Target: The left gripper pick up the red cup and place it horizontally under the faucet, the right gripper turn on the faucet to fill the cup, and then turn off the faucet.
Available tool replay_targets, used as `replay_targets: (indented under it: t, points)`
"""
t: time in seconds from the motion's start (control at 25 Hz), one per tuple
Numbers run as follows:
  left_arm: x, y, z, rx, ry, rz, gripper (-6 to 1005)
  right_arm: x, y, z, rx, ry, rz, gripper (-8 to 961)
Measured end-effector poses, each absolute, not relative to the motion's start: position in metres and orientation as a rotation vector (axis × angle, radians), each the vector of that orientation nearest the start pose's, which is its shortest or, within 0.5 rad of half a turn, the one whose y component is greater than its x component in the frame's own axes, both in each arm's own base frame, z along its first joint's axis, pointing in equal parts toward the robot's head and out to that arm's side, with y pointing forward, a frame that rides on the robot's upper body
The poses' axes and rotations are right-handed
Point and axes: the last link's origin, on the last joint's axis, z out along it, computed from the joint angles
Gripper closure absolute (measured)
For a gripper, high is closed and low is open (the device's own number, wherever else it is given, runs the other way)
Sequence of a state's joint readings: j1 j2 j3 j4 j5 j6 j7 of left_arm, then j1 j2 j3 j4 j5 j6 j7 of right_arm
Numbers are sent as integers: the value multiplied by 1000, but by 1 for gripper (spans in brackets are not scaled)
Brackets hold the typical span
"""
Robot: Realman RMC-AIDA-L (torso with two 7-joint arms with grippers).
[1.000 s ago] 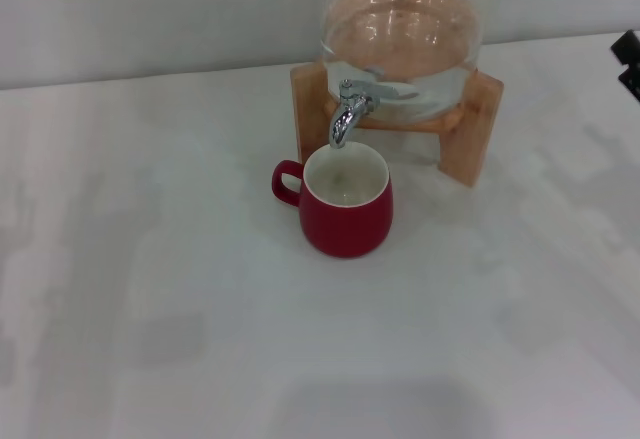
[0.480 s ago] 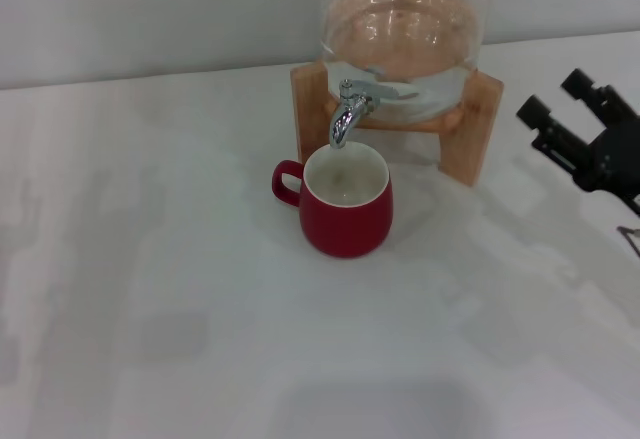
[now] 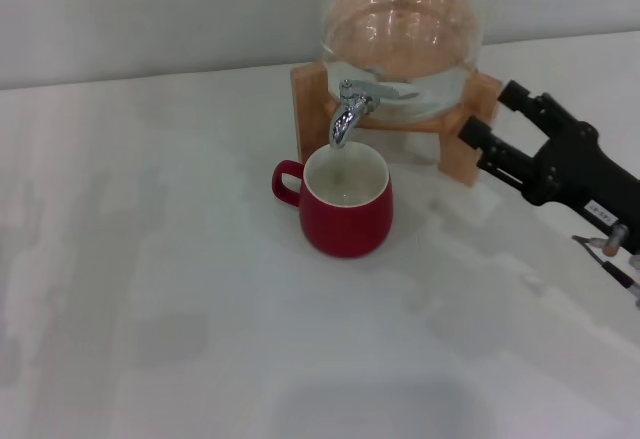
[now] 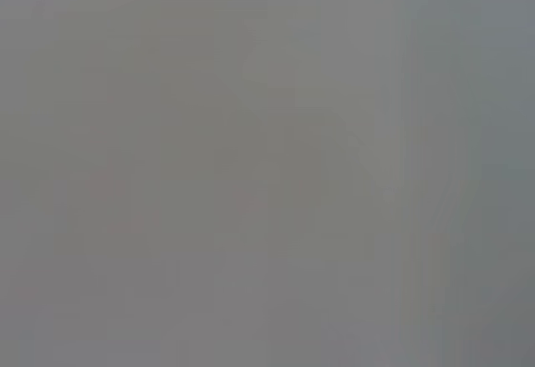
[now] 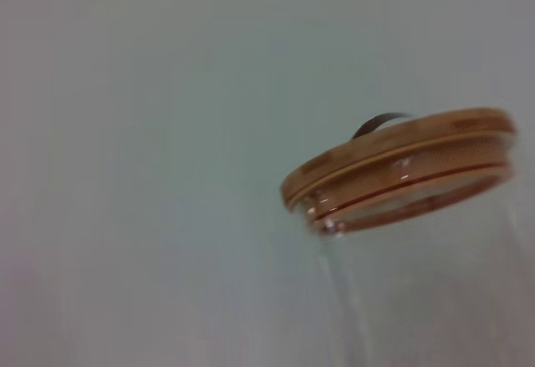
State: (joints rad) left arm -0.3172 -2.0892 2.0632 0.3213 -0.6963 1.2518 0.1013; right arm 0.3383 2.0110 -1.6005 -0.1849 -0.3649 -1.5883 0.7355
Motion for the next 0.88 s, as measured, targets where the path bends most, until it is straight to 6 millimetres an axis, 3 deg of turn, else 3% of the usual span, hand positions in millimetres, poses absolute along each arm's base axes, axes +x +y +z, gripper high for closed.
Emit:
replay_targets:
  t: [0.88]
  points:
    - [-316,317,1,-1476,-331,-654,343,259,306,-22,-2166,509,1280,85]
